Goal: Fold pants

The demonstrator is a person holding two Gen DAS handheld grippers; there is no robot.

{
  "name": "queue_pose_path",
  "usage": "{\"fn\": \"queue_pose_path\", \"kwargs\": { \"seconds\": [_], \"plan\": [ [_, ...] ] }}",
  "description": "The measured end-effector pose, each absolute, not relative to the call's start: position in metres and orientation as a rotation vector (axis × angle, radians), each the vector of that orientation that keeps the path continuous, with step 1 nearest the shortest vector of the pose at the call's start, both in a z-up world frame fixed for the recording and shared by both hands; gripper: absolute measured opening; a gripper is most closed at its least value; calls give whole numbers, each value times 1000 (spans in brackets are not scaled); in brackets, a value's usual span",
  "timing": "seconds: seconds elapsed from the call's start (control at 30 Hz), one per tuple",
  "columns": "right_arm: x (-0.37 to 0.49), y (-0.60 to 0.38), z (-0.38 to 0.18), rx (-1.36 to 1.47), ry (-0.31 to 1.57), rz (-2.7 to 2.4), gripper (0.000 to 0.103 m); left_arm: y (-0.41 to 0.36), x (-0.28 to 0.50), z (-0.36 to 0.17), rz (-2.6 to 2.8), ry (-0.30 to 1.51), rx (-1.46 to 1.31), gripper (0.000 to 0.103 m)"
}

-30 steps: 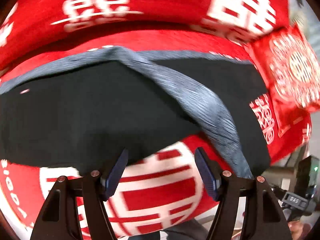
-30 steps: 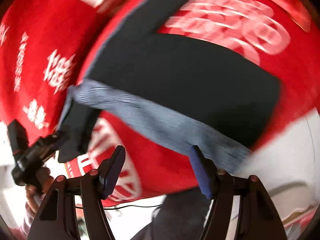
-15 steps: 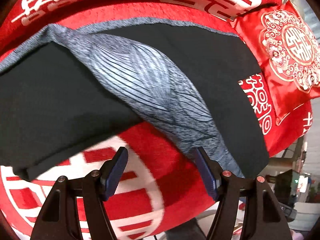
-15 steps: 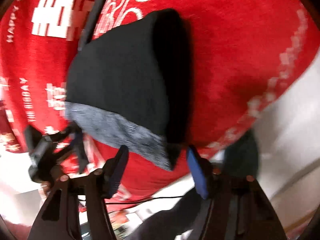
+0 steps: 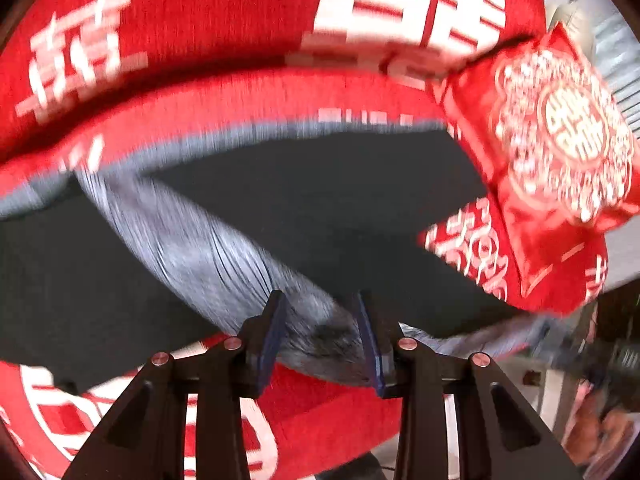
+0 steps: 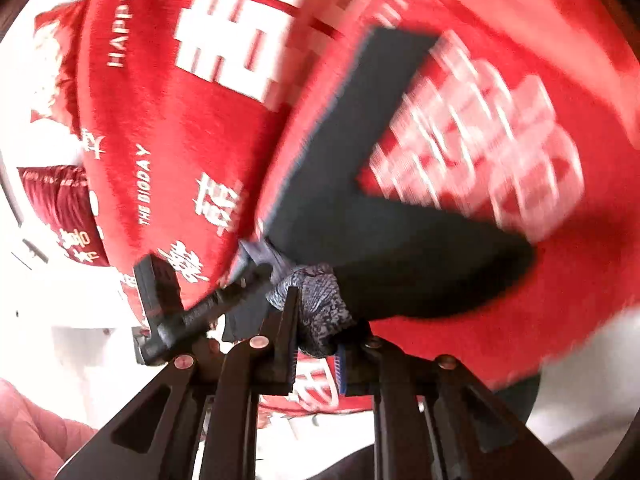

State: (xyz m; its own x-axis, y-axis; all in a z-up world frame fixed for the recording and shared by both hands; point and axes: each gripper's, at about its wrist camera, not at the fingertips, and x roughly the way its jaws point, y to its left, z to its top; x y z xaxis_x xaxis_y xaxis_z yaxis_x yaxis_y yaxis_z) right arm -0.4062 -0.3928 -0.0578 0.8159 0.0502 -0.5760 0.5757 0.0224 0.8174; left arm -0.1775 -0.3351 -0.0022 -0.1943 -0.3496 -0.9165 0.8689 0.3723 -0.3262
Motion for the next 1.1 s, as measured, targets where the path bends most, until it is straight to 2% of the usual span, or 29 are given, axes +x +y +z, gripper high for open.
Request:
{"fn": "queue_pose_path", "kwargs": {
  "seconds": [0.03,0.07,0.2,0.3,0.37,0.4,0.43,0.6,0.67,0.73,0.8,0.83,0.87,0.9,1.0,1.03,1.1],
  "plan": [
    [-400,-417,-49,1477,533,-431,15,-341,-171,8,-1177,1311,516,71],
    [-395,-434,-44,1450,550,-431,15,-343,-166,15,-1162,1283,504,79],
    [-368,-508,-43,1401,634,-443,16,-356,-142,34,-1102,1204,484,80],
    [-346,-556,-55,1391,700,-446,21,-362,-123,29,-1025,1177,492,80],
    [-324,-584,-66,1320,831,-485,44,-364,-110,15,-960,1195,501,80],
    [-316,-592,-68,1288,885,-499,72,-367,-108,6,-937,1207,505,80],
    [-308,-598,-68,1242,927,-519,83,-372,-106,-6,-909,1218,520,80],
    [-318,-577,-52,1189,867,-560,82,-372,-104,-65,-773,1290,625,80],
    [-335,-560,-67,1219,909,-653,73,-365,-104,-75,-749,1315,615,80],
    [-355,-543,-90,1268,945,-744,58,-361,-104,-79,-740,1318,612,81],
    [-366,-544,-108,1340,933,-803,50,-359,-103,-80,-743,1306,616,82],
    [-370,-546,-117,1374,908,-824,27,-358,-103,-81,-747,1303,620,82],
    [-372,-551,-124,1388,896,-837,15,-359,-103,-82,-749,1300,627,83],
    [-371,-555,-128,1398,888,-837,13,-359,-102,-83,-745,1293,642,87],
    [-369,-560,-127,1384,897,-847,12,-357,-97,-83,-722,1312,654,87],
    [-371,-559,-127,1397,930,-851,15,-357,-95,-80,-703,1321,662,87],
    [-372,-554,-118,1376,1000,-888,30,-365,-90,-68,-694,1312,653,87]
  ]
}}
